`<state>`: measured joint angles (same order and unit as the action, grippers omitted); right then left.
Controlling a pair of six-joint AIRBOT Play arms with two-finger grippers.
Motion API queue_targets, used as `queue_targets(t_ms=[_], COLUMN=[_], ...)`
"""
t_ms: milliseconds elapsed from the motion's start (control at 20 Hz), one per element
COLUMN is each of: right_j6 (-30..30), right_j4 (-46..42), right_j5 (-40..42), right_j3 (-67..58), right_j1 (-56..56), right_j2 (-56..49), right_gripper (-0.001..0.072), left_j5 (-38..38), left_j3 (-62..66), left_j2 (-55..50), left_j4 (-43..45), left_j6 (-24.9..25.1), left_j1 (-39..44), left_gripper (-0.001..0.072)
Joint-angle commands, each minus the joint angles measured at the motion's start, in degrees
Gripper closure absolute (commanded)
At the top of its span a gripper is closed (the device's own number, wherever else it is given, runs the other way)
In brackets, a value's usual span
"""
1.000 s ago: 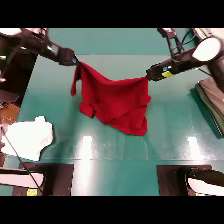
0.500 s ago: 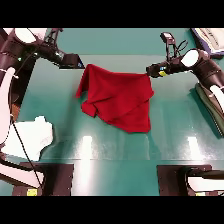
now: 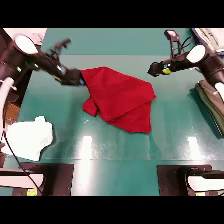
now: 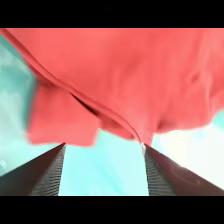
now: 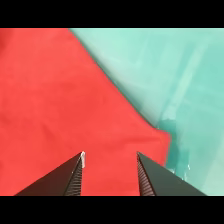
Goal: Fold the shirts.
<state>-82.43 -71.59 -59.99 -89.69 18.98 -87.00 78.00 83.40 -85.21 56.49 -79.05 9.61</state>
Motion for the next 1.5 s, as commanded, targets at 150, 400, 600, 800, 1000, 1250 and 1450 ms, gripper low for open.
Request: queue_targets(t_ms=[150,400,600,800,1000,1250,1450], right_j6=[-0.04,-0.02,-0.02,-0.02,-0.02,-0.02,-0.04], right_j4=[0.02,0.00,-0.04,-0.07,-0.04,-0.07,-0.07], right_j5=[-11.41,-12.17,-12.15,-12.20,-12.20,-12.20,-12.20], right_j3=[-8.33,-8.85,-8.85,-8.85,-8.85,-8.85,-8.85], right_j1=[-4.04,-3.52,-3.04,-3.15,-3.15,-3.15,-3.15], right_j2=[0.02,0.02,0.00,0.00,0.00,0.00,0.00], right_gripper=[0.0321,0.0321,0.0322,0.0322,0.0322,0.0322,0.0322], left_j5=[-15.87,-24.85,-25.31,-21.16,-20.90,-16.65,-17.97], left_j3=[-23.41,-25.33,-25.29,-24.00,-23.15,-21.05,-20.33], left_j2=[2.71,2.58,2.62,2.67,2.64,2.67,2.58], left_j4=[-7.56,-11.52,-18.45,-19.67,-19.69,-19.54,-19.19], left_j6=[0.00,0.00,2.80,4.13,4.42,4.50,4.46], left_j1=[11.82,13.75,13.75,13.75,13.75,13.75,13.75], left_gripper=[0.0153,0.0153,0.0154,0.0154,0.0154,0.0155,0.0154])
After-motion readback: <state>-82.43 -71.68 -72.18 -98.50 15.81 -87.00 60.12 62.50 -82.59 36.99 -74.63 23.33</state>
